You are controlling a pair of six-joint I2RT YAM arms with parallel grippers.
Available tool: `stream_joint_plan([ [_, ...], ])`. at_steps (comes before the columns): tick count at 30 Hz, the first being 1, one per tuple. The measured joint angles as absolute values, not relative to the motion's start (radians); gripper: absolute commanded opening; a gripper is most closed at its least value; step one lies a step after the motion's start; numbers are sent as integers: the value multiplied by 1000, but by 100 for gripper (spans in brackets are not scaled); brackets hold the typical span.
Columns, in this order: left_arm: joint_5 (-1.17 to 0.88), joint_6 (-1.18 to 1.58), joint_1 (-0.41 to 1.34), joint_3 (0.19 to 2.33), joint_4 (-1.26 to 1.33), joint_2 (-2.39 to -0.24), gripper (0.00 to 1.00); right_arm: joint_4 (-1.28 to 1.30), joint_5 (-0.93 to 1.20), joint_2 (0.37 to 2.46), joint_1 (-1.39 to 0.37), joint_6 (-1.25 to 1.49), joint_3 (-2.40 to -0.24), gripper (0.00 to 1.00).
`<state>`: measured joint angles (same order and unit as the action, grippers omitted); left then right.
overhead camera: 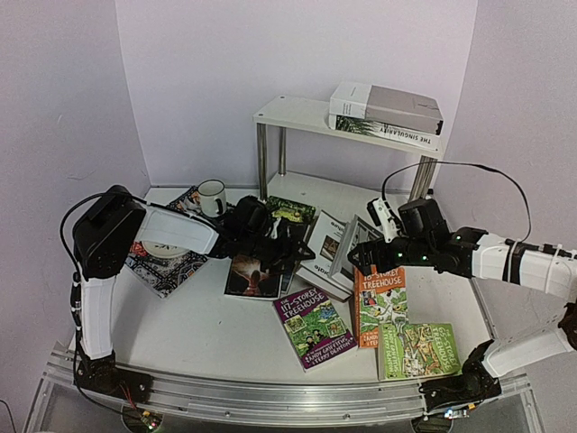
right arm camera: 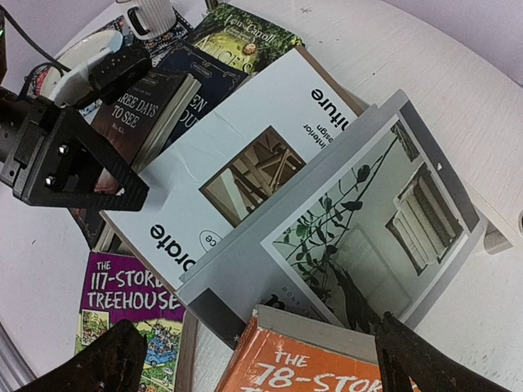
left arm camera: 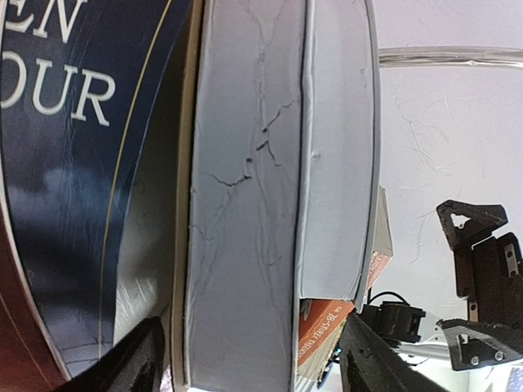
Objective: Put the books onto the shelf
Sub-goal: Pick up the book from the book pile.
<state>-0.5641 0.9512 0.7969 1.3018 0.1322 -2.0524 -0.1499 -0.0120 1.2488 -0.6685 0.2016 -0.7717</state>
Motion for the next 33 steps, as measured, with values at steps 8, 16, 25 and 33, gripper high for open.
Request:
stream_joint_plan([
  [8,-577,962,804,1303,132,-2067,39,-144,-12,1244,-669,202,-771,98],
  [16,-553,958,804,1285,104,-2022,33,-134,-16,1213,-669,195,-771,98],
  [25,-507,913,773,1191,2,-1821,32,-126,-29,1192,-669,187,-771,98],
  [33,-479,875,717,1126,-89,-1581,33,-127,-19,1147,-668,137,-781,98],
])
